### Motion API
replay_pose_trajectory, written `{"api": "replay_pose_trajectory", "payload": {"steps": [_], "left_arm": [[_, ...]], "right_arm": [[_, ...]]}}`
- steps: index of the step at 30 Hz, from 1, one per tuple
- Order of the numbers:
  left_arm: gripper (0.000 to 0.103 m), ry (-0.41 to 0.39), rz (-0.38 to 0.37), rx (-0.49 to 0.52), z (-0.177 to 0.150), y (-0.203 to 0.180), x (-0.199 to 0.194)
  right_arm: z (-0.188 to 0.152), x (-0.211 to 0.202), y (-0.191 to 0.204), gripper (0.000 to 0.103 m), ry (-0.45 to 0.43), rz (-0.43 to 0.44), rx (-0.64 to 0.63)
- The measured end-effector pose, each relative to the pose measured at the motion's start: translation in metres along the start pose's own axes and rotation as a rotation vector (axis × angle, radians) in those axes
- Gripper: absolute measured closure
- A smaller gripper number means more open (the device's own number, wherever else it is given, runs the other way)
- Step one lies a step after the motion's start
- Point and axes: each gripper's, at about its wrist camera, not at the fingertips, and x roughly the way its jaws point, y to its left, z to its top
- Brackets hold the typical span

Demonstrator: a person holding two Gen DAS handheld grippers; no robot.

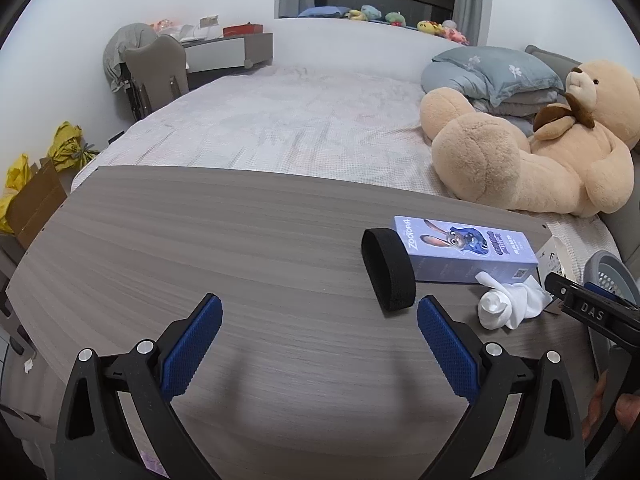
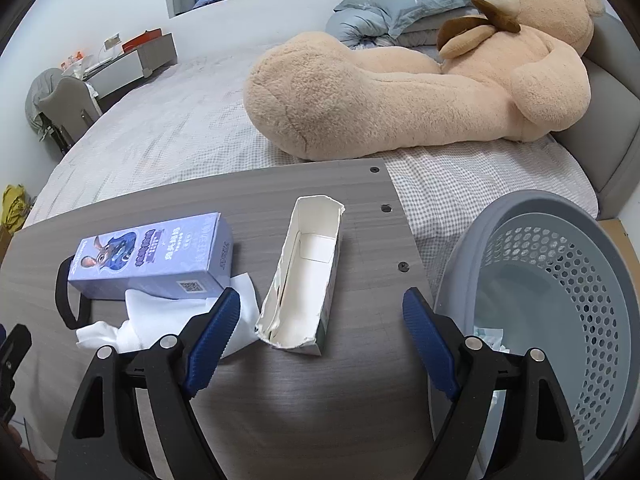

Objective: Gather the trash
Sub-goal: 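Grasp the green-and-white carton with the right tool while the left tool grasps the white cloth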

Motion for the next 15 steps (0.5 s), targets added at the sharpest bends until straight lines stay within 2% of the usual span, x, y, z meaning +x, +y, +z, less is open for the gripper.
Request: {"api": "replay_pose_trajectory", "payload": {"steps": [4, 6, 10, 12, 14, 15], "left_arm": [[0.007, 0.001, -0.015, 0.018, -0.002, -0.006, -0.001], [0.007, 0.002, -0.023, 0.022, -0.003, -0.009, -0.001], [0.007, 0.000, -0.037, 0.034, -0.003, -0.014, -0.003], [0.007, 0.000, -0.043, 0.041, -0.004, -0.016, -0.004], [0.007, 0.002, -0.047, 0.044, -0.004, -0.018, -0.005], [0.007, 0.004, -0.049, 0.044, -0.004, -0.018, -0.005]], "right_arm": [[0.003, 0.006, -0.002, 0.025, 0.009, -0.002, 0.010], [0.002, 0.007, -0.003, 0.037, 0.017, -0.002, 0.012], [0.003, 0.012, -0.006, 0.052, 0.042, 0.021, 0.016], [0.003, 0.012, -0.007, 0.067, 0.043, 0.031, 0.020], [0.002, 0.012, -0.008, 0.075, 0.047, 0.045, 0.020], [0.002, 0.011, -0.008, 0.075, 0.048, 0.047, 0.018]]}}
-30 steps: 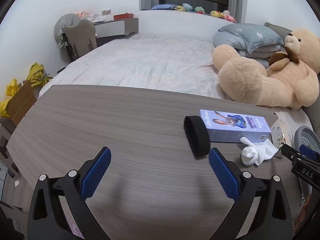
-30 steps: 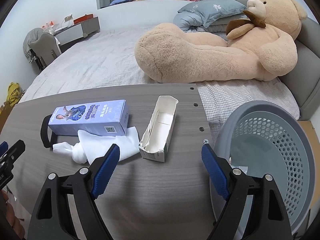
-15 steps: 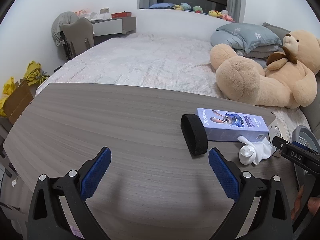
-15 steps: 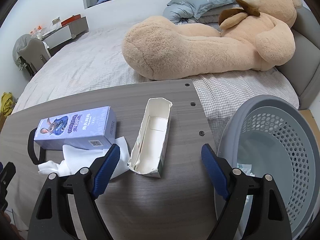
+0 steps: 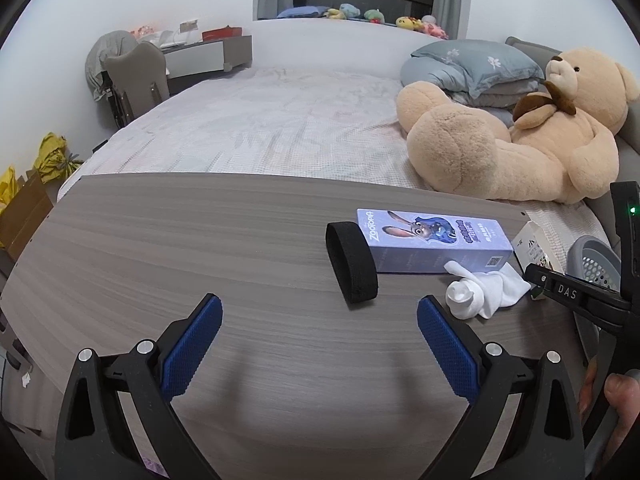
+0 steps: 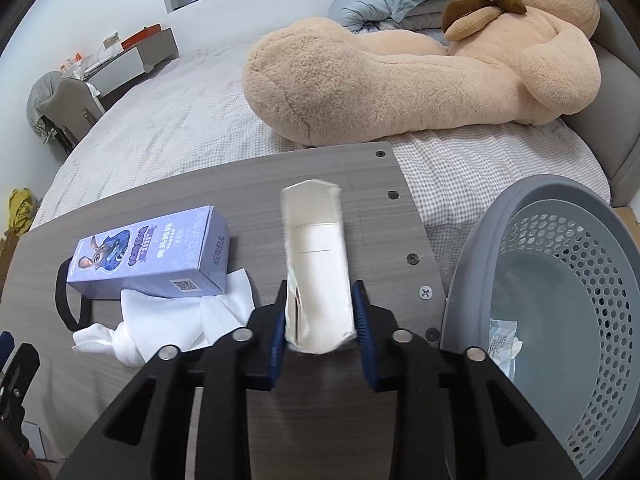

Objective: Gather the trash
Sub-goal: 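Grasp the green-and-white carton with the right tool while the left tool grasps the white cloth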

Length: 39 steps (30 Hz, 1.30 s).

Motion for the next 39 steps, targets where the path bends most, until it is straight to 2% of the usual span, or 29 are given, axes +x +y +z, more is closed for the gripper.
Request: {"api": "replay_pose_trajectory", "payload": {"steps": [5, 11, 18, 29, 34, 39], "left_arm": [[0.007, 0.017, -0.012, -0.015, 0.000, 0.002, 0.002], [0.007, 0.008, 0.008, -0.028, 0.002, 0.005, 0.002], [0.007, 0.024, -0.007, -0.018, 0.003, -0.006, 0.012], [0.007, 0.048, -0.126, 0.061, 0.005, -0.067, 0.020], [0.007, 0.078, -0.144, 0.091, 0.006, -0.095, 0.034], [0.007, 0.116, -0.129, 0.119, 0.004, -0.116, 0.050]], "right_arm": [[-0.006, -0.010, 0.002, 0.075, -0.017, 0.017, -0.007], [-0.019, -0.035, 0.004, 0.075, -0.048, 0.056, -0.025], [-0.038, -0.054, -0.002, 0.075, -0.055, 0.084, -0.025], [-0.056, -0.085, -0.032, 0.075, -0.076, 0.116, 0.014], [-0.058, -0.097, -0.049, 0.075, -0.101, 0.120, 0.041], [-0.060, -0.097, -0.063, 0.075, -0.095, 0.128, 0.073]]}}
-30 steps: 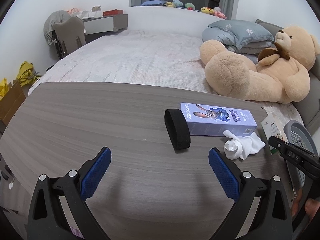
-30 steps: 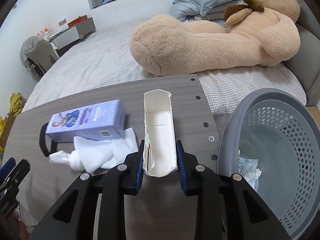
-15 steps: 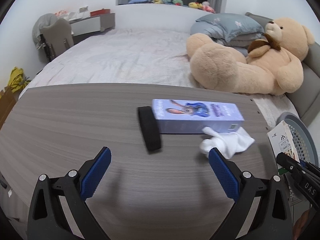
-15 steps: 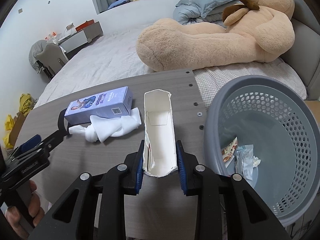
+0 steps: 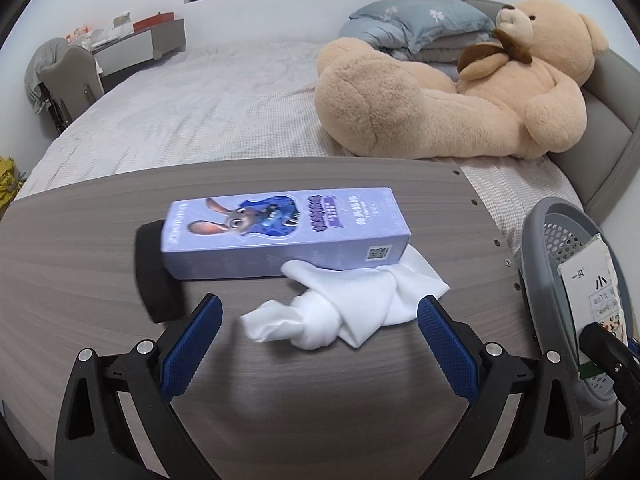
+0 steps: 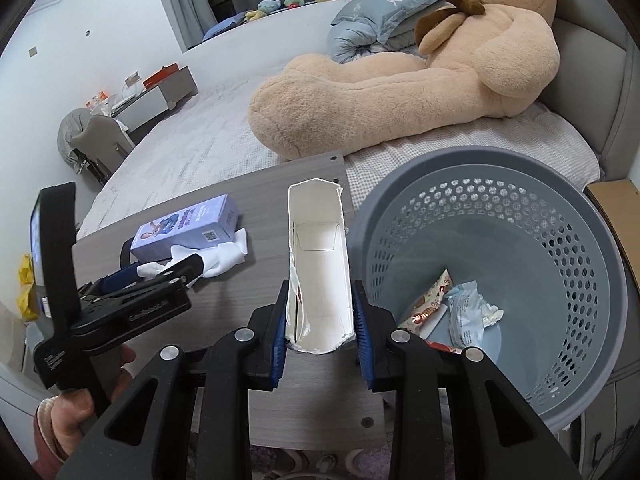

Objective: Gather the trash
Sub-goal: 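Grasp the green-and-white carton with the right tool while the left tool grasps the white cloth, then carry the carton and cloth over the wastebasket and open both tools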

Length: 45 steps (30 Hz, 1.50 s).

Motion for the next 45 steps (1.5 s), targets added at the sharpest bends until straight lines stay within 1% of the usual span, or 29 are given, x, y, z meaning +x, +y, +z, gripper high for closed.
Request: {"api": "replay_pose_trajectory", "payload": {"steps": [4, 5, 6, 10, 12, 13, 14, 15, 16, 17, 18, 21, 29, 39, 45], "left_arm": [[0.008, 0.011, 0.015, 0.018, 0.003, -0.008, 0.008], [0.009, 0.012, 0.019, 0.022, 0.003, -0.010, 0.010], [0.015, 0.015, 0.021, 0.027, 0.003, -0.012, 0.012], [0.030, 0.048, 0.018, 0.034, 0.002, -0.015, 0.019], [0.039, 0.048, 0.022, 0.037, 0.002, -0.015, 0.019], [0.042, 0.048, 0.015, 0.037, 0.002, -0.015, 0.018], [0.050, 0.049, 0.006, 0.035, 0.002, -0.014, 0.017], [0.056, 0.051, -0.002, 0.033, 0.002, -0.014, 0.016], [0.059, 0.053, -0.011, 0.030, 0.002, -0.013, 0.015], [0.064, 0.054, -0.016, 0.029, 0.002, -0.012, 0.013], [0.066, 0.051, -0.021, 0.029, 0.002, -0.012, 0.011], [0.069, 0.039, -0.038, 0.028, 0.000, -0.012, 0.001], [0.070, -0.004, -0.061, 0.030, -0.004, -0.009, -0.030], [0.070, -0.105, -0.072, 0.040, 0.002, -0.007, -0.075], [0.070, -0.108, -0.102, 0.066, 0.000, -0.022, -0.084]], "right_arm": [[0.000, -0.001, -0.009, 0.075, 0.000, 0.006, 0.017], [0.000, -0.001, -0.010, 0.075, 0.000, 0.007, 0.020], [0.000, -0.001, -0.012, 0.075, -0.002, 0.007, 0.024], [0.000, -0.002, -0.015, 0.075, -0.001, 0.010, 0.037], [0.000, -0.001, -0.016, 0.075, 0.001, 0.012, 0.040], [-0.001, 0.000, -0.017, 0.075, 0.003, 0.012, 0.042], [-0.001, 0.001, -0.017, 0.075, 0.005, 0.014, 0.045], [-0.001, 0.001, -0.018, 0.075, 0.007, 0.015, 0.046], [-0.001, 0.001, -0.018, 0.075, 0.008, 0.015, 0.047], [-0.001, 0.002, -0.018, 0.075, 0.008, 0.015, 0.047], [-0.001, 0.002, -0.017, 0.075, 0.008, 0.015, 0.046], [-0.002, 0.001, -0.016, 0.075, 0.007, 0.013, 0.042], [-0.007, -0.001, -0.010, 0.075, 0.010, 0.011, 0.035], [-0.012, -0.012, -0.002, 0.075, -0.015, 0.014, 0.020], [-0.013, -0.024, -0.006, 0.075, -0.035, 0.016, 0.024]]}}
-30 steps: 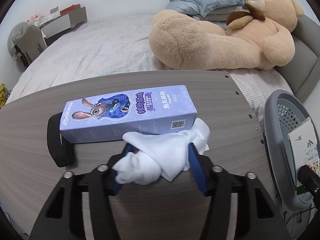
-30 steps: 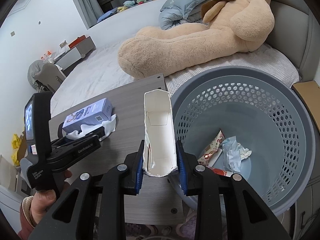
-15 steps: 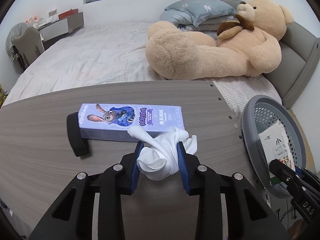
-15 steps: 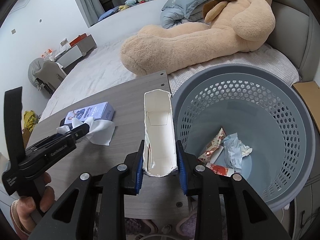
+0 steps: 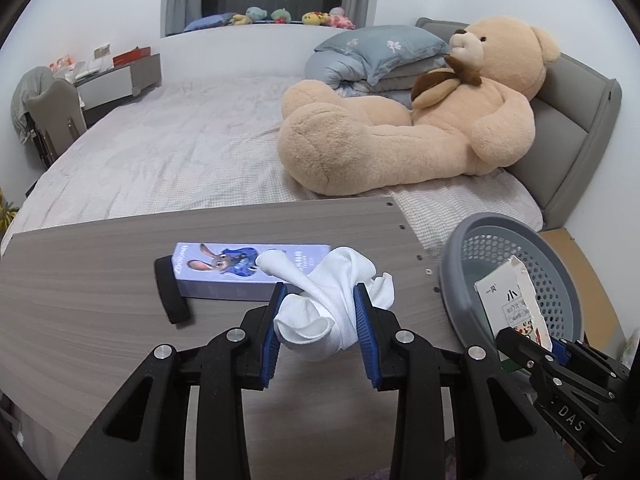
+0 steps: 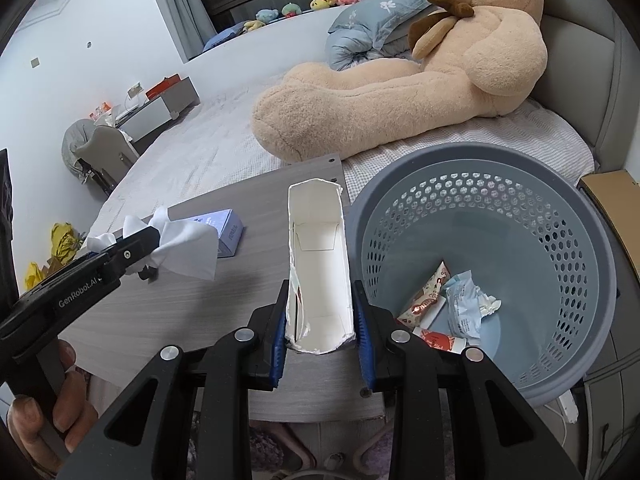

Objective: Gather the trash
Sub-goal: 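Carry the carton and cloth over the wastebasket and open both tools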

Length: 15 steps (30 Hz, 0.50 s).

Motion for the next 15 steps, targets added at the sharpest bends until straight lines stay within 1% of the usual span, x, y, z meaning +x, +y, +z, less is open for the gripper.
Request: {"api": "replay_pose_trajectory", "payload": {"steps": [7, 15], "left_arm": [[0.070, 0.010, -0.048, 0.060, 0.004, -0.043, 0.002], [0.070, 0.046, -0.128, 0.159, 0.002, -0.103, 0.015]], "right_arm": [[0.004, -0.014, -0.031, 0.075, -0.026, -0.022, 0.039], [0.008, -0.030, -0.083, 0.075, -0.043, -0.087, 0.113]]}}
